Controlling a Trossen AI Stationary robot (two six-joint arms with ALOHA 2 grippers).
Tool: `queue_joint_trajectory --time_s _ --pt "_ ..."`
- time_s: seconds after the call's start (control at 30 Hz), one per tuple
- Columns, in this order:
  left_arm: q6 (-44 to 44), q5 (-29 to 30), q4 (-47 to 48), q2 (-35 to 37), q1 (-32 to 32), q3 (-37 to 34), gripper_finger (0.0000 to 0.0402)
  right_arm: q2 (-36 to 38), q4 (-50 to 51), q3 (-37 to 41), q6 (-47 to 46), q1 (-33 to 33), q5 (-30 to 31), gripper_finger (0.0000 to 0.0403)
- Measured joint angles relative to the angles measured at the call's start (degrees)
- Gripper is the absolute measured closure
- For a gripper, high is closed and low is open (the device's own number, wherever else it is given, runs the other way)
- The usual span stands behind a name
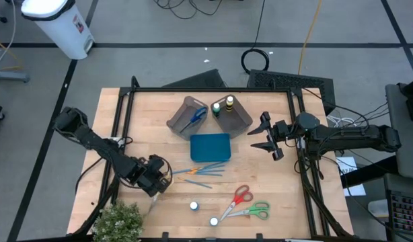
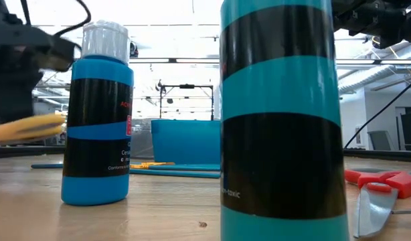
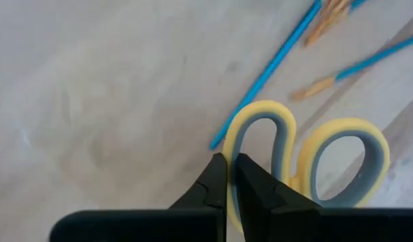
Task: Pick & Place Paint Supplies
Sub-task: Put the yellow scissors into the left black bin
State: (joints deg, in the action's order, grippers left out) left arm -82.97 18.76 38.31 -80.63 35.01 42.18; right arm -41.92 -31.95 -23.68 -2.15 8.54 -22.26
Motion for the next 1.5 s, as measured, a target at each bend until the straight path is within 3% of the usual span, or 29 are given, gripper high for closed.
queue_joint_trajectory --time_s 0.37,0.83,1.13,1.5 --pt "17.74 13.35 1.34 3.88 -4.61 6.66 0.039 0.01 0.05 0.0 -0.16 0.0 -0.01 0.0204" --pt "46.85 26.63 0.34 4.69 -19.1 19.15 0.0384 0.0 0.51 0.0 -1.68 0.0 -0.04 0.0204" --pt "68.76 31.3 -15.65 4.67 -29.97 21.53 0.0384 0.01 0.56 0.0 -1.7 0.0 -0.07 0.0204" --pt "70.19 31.36 -18.76 0.35 -41.67 20.61 0.0387 0.01 1.36 0.0 -1.7 0.0 -0.09 0.0204"
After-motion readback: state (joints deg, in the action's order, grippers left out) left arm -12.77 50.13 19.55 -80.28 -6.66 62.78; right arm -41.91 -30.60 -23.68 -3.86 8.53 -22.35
